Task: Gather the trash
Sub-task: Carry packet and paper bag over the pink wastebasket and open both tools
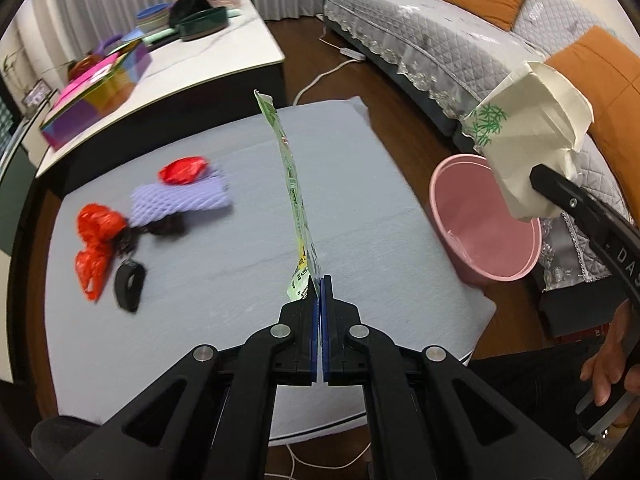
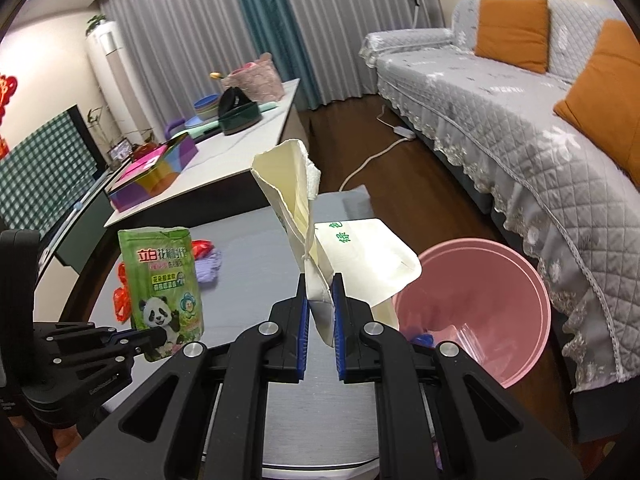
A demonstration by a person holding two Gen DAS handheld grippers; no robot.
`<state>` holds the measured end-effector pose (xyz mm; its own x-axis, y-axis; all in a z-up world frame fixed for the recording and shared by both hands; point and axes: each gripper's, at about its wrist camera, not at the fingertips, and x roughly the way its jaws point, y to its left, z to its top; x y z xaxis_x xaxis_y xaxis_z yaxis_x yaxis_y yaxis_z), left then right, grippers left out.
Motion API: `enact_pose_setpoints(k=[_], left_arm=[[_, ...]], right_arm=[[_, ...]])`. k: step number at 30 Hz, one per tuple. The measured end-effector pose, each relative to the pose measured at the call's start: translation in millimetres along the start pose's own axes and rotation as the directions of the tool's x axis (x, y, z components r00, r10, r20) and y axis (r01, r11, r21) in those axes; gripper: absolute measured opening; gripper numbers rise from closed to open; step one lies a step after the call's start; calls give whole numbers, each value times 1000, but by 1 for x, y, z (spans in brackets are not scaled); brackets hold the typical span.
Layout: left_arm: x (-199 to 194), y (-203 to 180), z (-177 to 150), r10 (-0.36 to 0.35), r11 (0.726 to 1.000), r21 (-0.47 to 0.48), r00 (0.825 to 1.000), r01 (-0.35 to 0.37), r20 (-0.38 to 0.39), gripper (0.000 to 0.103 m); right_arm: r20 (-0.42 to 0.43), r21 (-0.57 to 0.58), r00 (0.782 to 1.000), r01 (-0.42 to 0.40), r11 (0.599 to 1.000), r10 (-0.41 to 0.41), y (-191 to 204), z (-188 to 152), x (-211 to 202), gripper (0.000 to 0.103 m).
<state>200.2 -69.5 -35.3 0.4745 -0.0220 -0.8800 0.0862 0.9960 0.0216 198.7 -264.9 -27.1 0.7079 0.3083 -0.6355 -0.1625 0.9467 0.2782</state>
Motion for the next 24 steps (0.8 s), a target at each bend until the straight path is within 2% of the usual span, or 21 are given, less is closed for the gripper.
enact_pose_setpoints(k=[14,24], left_arm=[[25,-68,41,-46,993,113,999,45,9,1],[44,-114,78,-80,982,175,996,74,28,1]], right_arm=[[25,105,995,94,990,-97,-57,5,-3,11],[5,184,987,158,970,-161,-93,10,4,11]])
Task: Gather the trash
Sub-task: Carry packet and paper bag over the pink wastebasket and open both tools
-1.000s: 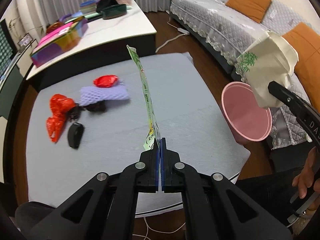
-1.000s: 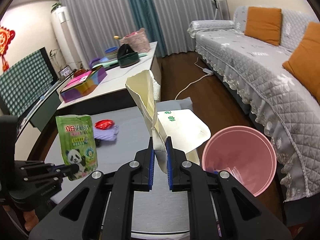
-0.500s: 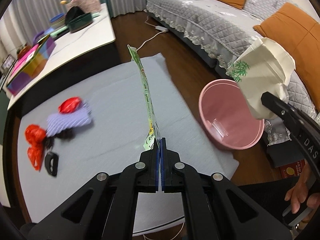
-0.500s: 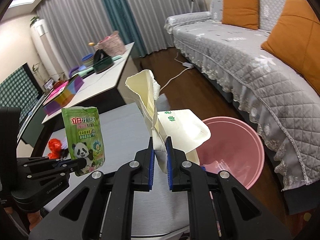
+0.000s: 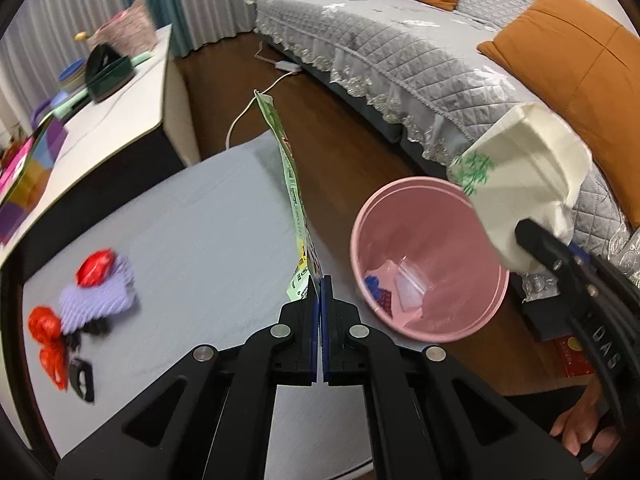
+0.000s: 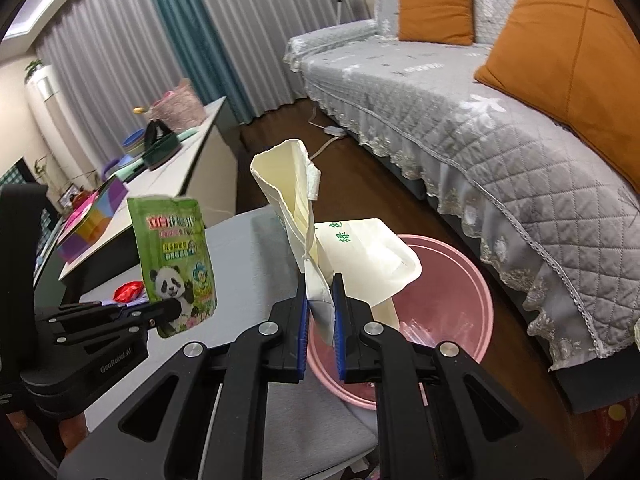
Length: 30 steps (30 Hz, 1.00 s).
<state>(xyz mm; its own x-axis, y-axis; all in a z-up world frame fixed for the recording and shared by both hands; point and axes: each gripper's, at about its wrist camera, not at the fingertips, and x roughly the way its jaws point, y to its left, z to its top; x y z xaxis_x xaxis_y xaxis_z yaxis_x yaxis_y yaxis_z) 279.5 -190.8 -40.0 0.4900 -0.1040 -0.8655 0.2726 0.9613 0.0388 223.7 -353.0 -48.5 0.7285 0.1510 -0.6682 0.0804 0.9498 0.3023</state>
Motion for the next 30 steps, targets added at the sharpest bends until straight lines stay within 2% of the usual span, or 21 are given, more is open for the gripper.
enact_pose_setpoints(k=[6,13,30], left_arm=[[12,-22,14,-21,999,40,1000,20,7,1],[33,-33,24,-57,998,39,998,58,-31,1],[77,-53,42,-114,993,25,987,118,-114,1]], right_arm=[[-20,36,999,46,998,-45,-16,3,9,11],[-56,70,995,87,994,-83,-30,7,24,11],[-148,128,984,123,984,-104,-49,12,51,11]])
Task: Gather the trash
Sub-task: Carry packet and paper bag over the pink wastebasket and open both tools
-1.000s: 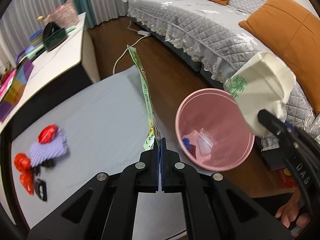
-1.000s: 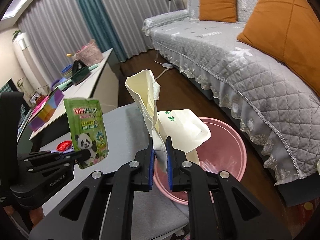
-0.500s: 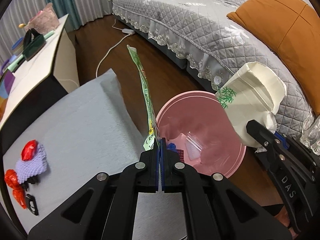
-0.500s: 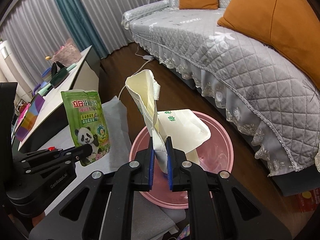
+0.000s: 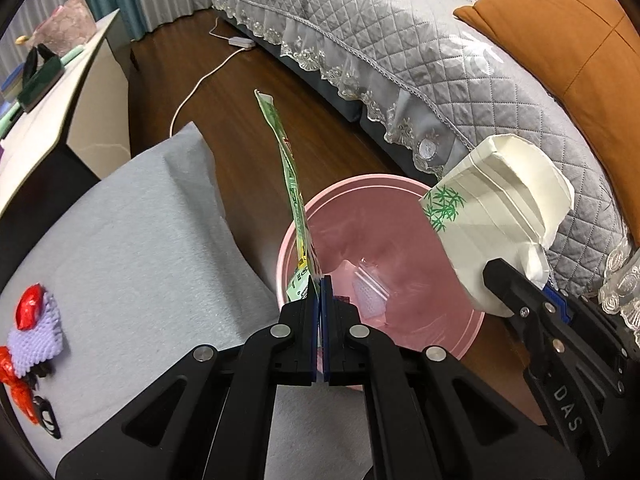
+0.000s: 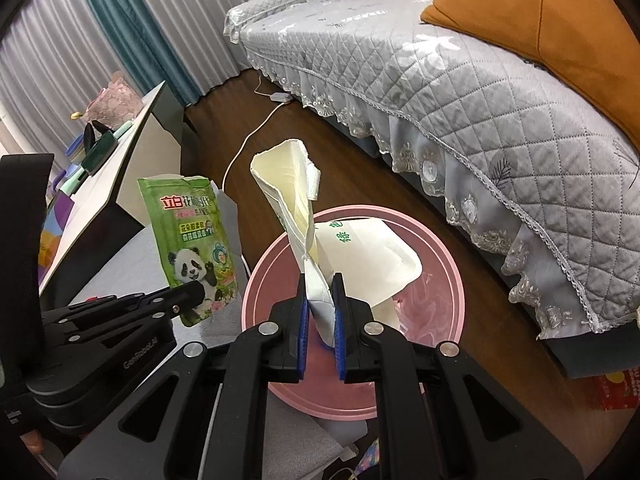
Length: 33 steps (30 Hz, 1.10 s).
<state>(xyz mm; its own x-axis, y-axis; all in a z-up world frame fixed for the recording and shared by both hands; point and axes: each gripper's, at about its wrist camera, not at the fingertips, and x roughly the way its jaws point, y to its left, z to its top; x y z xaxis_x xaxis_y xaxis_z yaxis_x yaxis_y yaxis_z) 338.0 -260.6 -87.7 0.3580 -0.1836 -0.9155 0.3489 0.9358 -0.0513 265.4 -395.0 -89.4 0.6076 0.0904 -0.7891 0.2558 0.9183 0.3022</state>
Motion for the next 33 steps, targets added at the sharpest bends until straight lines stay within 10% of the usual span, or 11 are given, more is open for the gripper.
enact_pose_setpoints(k=[14,19,24,33], left_arm=[[28,-1,11,-10,1000,-3,999,9,-39,1],[37,0,15,19,1000,-10,999,-20,-50,77],[36,8,14,31,999,-14,999,-31,-36,77],[8,20,-1,80,996,-31,997,-79,15,77]], right_arm=[[-70,53,998,10,999,-6,-9,11,23,12],[-88,78,996,32,996,-25,-15,16,31,26],[-72,111,997,42,993,-34,-20,17,31,60],[10,47,1000,8,999,-9,-2,17,8,66]])
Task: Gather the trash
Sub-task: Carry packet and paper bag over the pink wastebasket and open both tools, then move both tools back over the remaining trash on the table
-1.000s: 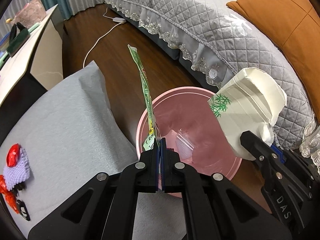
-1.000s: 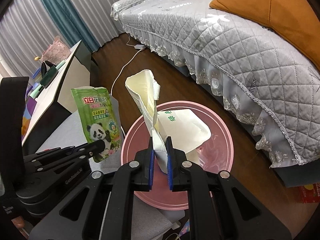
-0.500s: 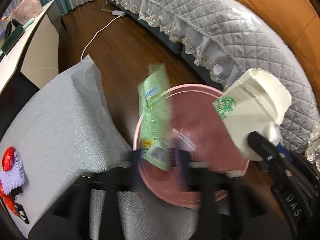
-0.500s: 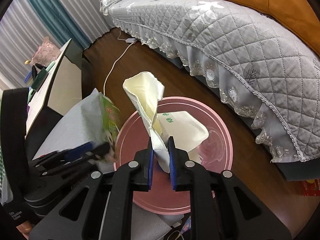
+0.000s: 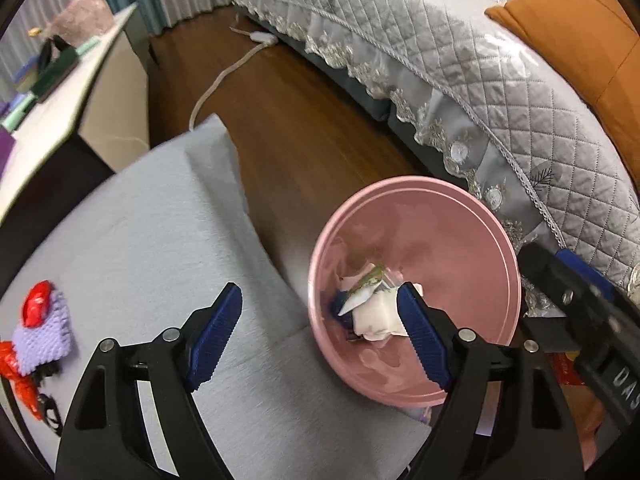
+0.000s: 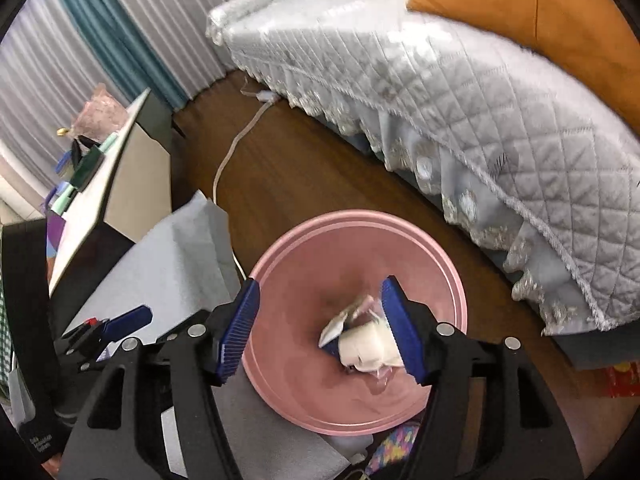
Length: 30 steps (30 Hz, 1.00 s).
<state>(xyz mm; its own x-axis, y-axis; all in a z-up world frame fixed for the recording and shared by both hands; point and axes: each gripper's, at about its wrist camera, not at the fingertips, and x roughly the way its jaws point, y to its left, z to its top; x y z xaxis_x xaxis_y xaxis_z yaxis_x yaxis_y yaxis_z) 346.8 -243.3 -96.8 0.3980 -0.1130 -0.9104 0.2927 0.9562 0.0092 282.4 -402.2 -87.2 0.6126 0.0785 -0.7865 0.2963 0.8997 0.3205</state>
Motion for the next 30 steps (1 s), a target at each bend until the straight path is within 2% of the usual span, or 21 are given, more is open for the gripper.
enact_pose_setpoints(k=[3,5,7,12,17,20,30], left_arm=[[-24,7,-11,37,999,-7,998,-36,56,77],[-43,12,-21,65,998,-15,993,-64,94,77],[-62,21,-34,89,996,-25,988,-87,124,77],[-105,52,-74,132,990,-58,979,-125,153,77],[-137,87,-117,185,979,-112,970,-169,155,77],[-155,110,-146,222,966,-168,963,-197,149,78],[-198,169,-224,269,922,-323,952,-212,145,80]], right_arm=[[96,-60,995,-13,998,19,13,-5,-24,70],[144,-98,989,-14,995,28,22,-11,-39,77],[158,-120,987,-24,992,43,31,-16,-51,77],[115,-208,988,-78,975,104,65,-40,-73,82],[101,-312,978,-141,939,180,104,-74,-103,86],[105,-387,971,-158,908,213,130,-103,-121,86],[43,-545,956,-222,809,291,194,-169,-153,90]])
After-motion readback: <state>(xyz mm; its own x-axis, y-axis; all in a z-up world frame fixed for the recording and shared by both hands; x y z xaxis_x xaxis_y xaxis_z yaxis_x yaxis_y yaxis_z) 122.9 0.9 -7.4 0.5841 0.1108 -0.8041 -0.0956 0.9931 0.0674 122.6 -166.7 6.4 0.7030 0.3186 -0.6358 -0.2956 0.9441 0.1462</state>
